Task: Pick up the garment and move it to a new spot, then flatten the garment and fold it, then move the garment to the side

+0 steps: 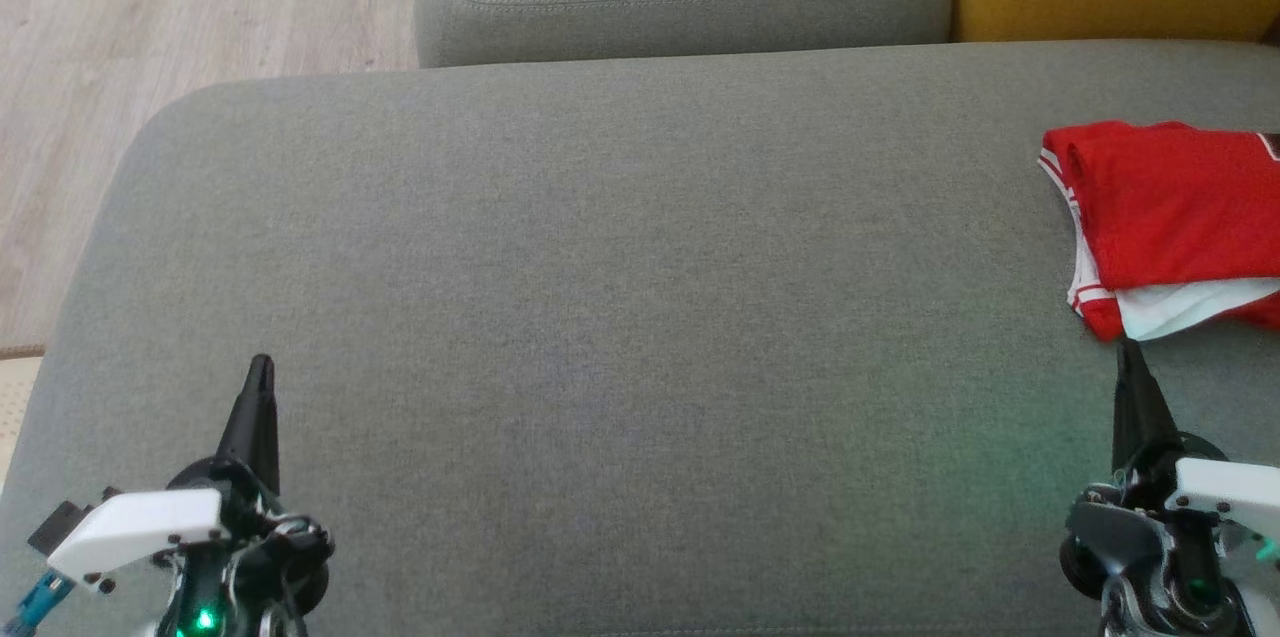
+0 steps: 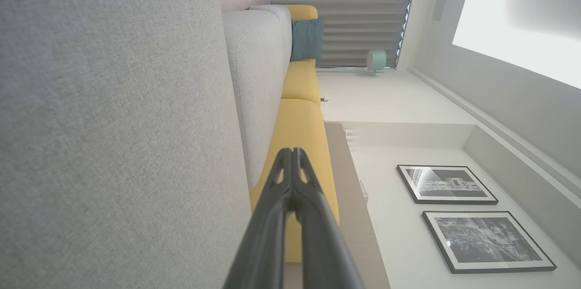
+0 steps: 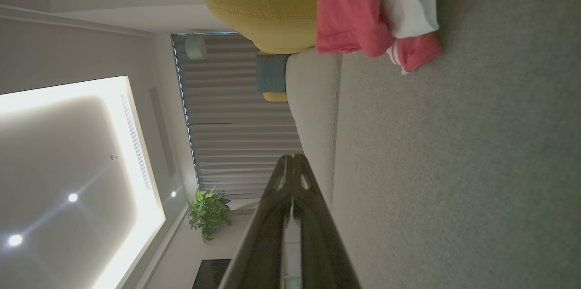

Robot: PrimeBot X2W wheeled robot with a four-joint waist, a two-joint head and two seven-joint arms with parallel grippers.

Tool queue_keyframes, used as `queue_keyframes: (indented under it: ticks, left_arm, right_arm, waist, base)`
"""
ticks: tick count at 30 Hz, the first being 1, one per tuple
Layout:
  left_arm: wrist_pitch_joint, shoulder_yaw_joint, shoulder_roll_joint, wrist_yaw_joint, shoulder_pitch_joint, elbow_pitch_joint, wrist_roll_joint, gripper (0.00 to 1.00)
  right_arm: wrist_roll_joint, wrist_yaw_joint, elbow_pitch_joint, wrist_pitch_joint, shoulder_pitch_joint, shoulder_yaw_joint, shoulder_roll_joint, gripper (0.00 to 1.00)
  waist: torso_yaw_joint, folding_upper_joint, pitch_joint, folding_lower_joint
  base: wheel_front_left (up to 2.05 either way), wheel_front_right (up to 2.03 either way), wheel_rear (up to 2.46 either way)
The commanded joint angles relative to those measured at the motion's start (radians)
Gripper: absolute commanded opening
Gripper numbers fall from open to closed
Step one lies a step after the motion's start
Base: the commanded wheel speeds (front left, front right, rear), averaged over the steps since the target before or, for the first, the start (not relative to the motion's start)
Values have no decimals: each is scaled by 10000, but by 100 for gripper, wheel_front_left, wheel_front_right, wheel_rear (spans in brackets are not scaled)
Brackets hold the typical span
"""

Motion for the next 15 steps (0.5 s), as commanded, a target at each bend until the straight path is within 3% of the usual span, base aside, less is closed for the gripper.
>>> queue_keyframes:
  ticks: [1,15]
  left_arm:
    - [89,357,47,-71,-582,-348,77,0]
    - [90,360,45,-71,-582,-348,79,0]
  right_arm:
    - [31,-9,-381,63,-519,198,-54,0]
    - [30,-9,-381,64,-519,197,-53,0]
  waist:
    - [0,0,0,0]
    - [0,0,0,0]
  base:
    - [0,0,0]
    - [0,0,0]
